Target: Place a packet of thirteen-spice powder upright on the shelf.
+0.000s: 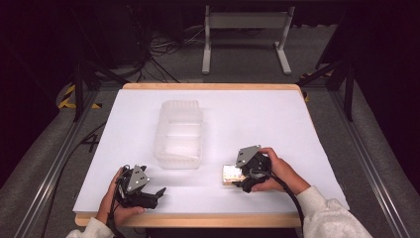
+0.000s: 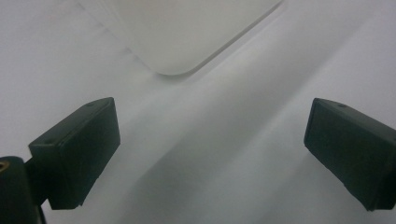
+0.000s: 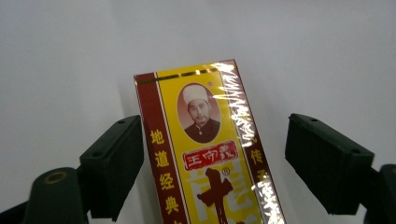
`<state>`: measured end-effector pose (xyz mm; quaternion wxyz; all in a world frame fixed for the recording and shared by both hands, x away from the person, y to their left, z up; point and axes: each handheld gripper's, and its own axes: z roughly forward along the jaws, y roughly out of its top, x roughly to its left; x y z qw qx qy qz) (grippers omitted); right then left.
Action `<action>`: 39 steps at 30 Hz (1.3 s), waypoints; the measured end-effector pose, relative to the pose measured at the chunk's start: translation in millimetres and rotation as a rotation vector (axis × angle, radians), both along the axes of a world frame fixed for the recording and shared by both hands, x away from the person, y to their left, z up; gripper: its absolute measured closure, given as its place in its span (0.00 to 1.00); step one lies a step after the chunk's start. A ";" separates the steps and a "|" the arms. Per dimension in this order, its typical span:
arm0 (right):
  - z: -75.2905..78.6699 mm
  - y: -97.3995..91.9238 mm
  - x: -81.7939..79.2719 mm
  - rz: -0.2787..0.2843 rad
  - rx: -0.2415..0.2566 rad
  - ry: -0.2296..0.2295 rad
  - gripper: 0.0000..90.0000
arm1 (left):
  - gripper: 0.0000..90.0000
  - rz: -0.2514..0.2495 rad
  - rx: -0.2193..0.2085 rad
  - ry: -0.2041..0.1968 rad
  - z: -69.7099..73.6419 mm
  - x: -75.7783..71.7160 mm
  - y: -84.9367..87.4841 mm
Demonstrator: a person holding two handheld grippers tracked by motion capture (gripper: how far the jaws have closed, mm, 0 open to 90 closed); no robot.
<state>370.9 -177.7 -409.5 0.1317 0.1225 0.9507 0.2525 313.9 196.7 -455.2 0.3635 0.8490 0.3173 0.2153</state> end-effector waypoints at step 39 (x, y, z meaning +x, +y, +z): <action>15.0 28.6 16.0 0.031 -0.077 0.081 0.36 | 0.04 -0.014 0.022 0.015 -2.2 0.8 -1.4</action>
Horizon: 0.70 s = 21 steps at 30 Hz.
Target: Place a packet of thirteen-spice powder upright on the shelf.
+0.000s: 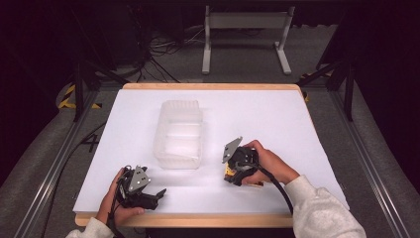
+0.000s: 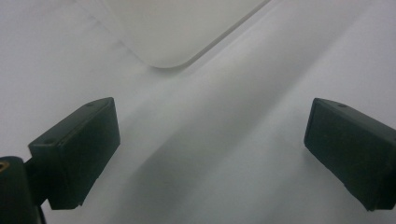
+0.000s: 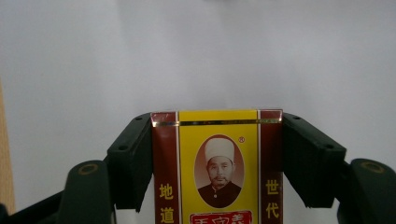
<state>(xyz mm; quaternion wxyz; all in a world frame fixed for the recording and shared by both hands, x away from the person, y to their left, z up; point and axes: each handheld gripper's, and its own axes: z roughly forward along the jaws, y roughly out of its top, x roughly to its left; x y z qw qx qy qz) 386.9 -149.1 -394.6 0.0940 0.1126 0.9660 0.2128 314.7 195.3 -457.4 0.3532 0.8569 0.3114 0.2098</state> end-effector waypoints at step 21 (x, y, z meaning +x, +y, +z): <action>48.7 -50.8 -1.6 -0.395 0.375 -0.306 0.36 | 0.04 0.008 0.003 0.000 0.3 0.8 -0.6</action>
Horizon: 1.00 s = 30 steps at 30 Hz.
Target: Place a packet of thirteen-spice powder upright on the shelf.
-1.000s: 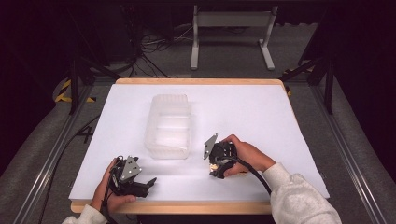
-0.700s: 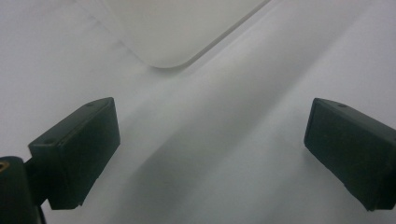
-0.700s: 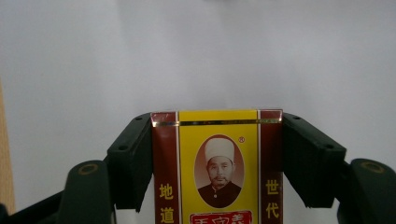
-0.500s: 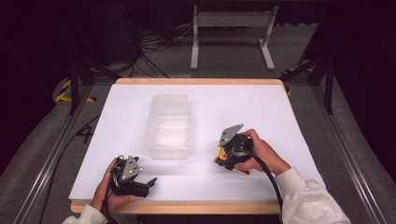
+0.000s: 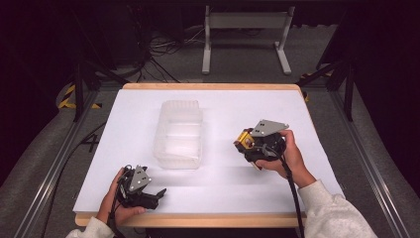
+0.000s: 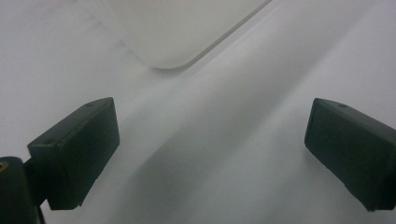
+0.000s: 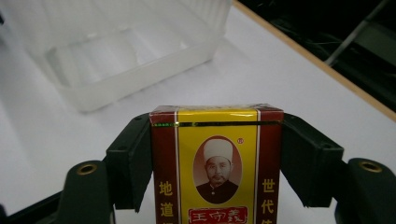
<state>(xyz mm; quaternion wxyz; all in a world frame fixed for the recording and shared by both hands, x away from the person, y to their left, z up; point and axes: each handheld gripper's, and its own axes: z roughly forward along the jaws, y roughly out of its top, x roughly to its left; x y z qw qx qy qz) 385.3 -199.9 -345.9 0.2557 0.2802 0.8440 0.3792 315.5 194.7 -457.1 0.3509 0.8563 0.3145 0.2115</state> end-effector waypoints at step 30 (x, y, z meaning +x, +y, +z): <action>23.4 102.0 8.1 -0.129 0.325 -0.193 0.36 | 0.04 -0.004 -0.013 -0.005 0.5 -1.1 3.2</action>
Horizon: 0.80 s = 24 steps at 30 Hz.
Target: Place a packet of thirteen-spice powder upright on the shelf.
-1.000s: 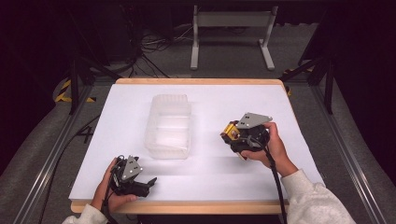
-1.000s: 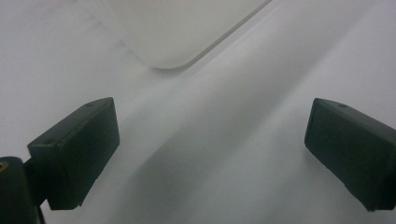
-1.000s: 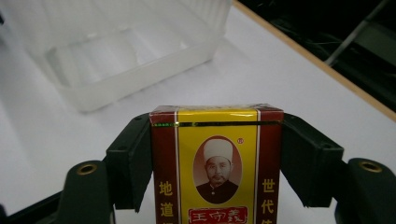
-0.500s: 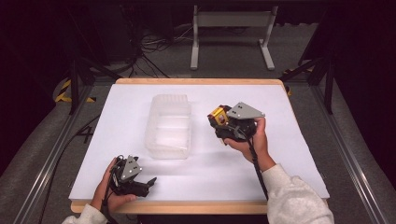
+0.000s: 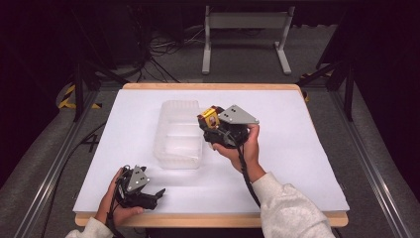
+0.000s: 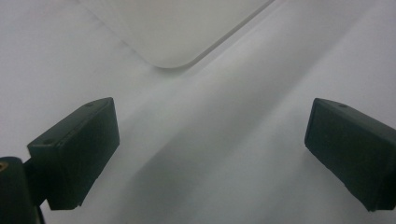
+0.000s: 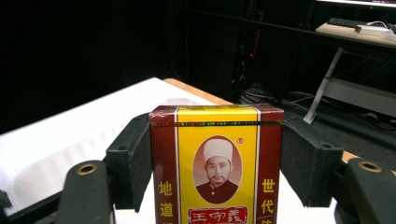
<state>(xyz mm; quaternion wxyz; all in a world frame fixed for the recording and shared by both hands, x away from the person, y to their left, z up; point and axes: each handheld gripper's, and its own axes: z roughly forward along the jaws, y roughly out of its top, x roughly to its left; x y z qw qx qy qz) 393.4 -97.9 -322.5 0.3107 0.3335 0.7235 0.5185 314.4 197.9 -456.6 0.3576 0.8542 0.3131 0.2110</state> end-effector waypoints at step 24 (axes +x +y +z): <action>-16.6 80.3 -6.1 0.008 0.036 0.033 0.36 | 0.04 0.000 -0.029 -0.019 1.9 -2.1 3.6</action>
